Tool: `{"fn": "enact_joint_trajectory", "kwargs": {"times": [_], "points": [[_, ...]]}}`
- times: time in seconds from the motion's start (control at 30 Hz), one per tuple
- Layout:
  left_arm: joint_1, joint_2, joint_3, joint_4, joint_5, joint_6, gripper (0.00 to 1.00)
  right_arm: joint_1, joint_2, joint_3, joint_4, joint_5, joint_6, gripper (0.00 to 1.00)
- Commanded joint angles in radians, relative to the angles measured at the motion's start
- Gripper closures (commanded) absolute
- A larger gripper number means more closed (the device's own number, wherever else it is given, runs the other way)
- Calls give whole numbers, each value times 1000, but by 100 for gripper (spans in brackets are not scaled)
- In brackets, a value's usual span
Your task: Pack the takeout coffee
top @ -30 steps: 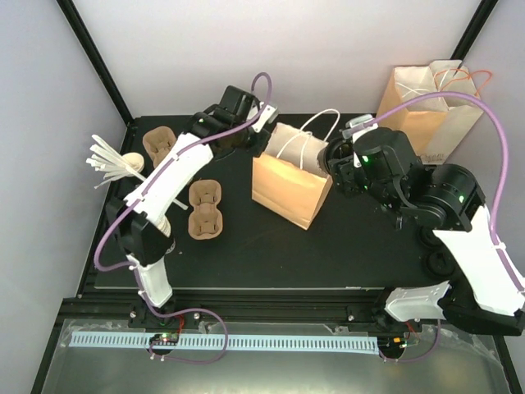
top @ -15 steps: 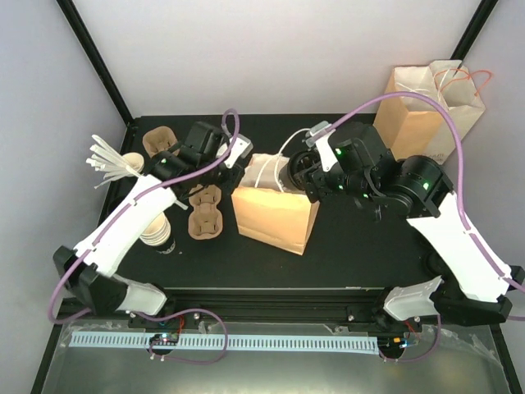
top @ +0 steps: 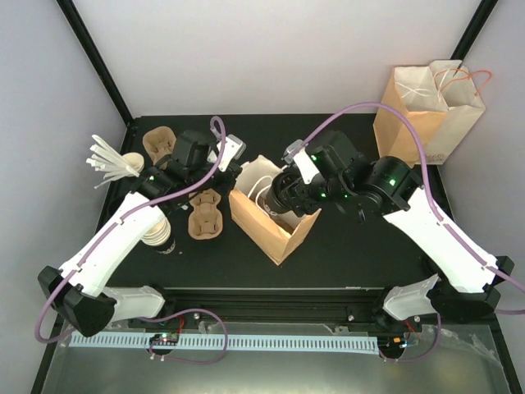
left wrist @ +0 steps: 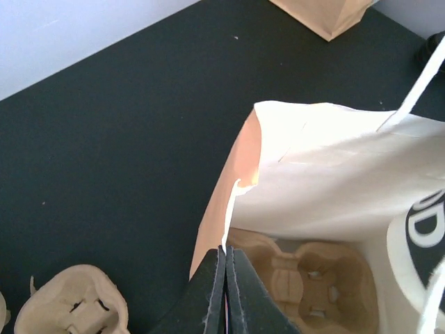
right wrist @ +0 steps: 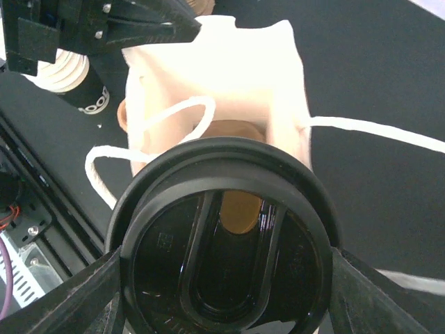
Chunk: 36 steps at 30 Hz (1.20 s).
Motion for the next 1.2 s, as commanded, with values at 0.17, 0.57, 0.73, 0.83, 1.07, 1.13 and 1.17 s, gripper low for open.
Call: {"fn": "enact_joint_trajectory", "kwargs": {"times": [0.17, 0.57, 0.73, 0.83, 1.07, 1.13, 1.17], "points": [[-3, -90, -109, 251, 22, -19, 97, 82, 55, -23, -1, 67, 44, 45], [-6, -150, -155, 350, 88, -44, 97, 184, -1, -227, 75, 292, 188, 45], [-28, -193, -186, 413, 173, -13, 96, 265, -40, -325, 172, 455, 181, 45], [-62, -201, -194, 422, 175, 29, 96, 282, -61, -410, 277, 479, 172, 45], [-114, -236, -257, 460, 197, 94, 95, 346, -127, -627, 510, 621, 170, 45], [-118, -246, -278, 470, 199, 103, 95, 353, -139, -673, 576, 633, 166, 45], [-121, -250, -286, 469, 202, 104, 95, 354, -141, -690, 604, 639, 167, 45]]}}
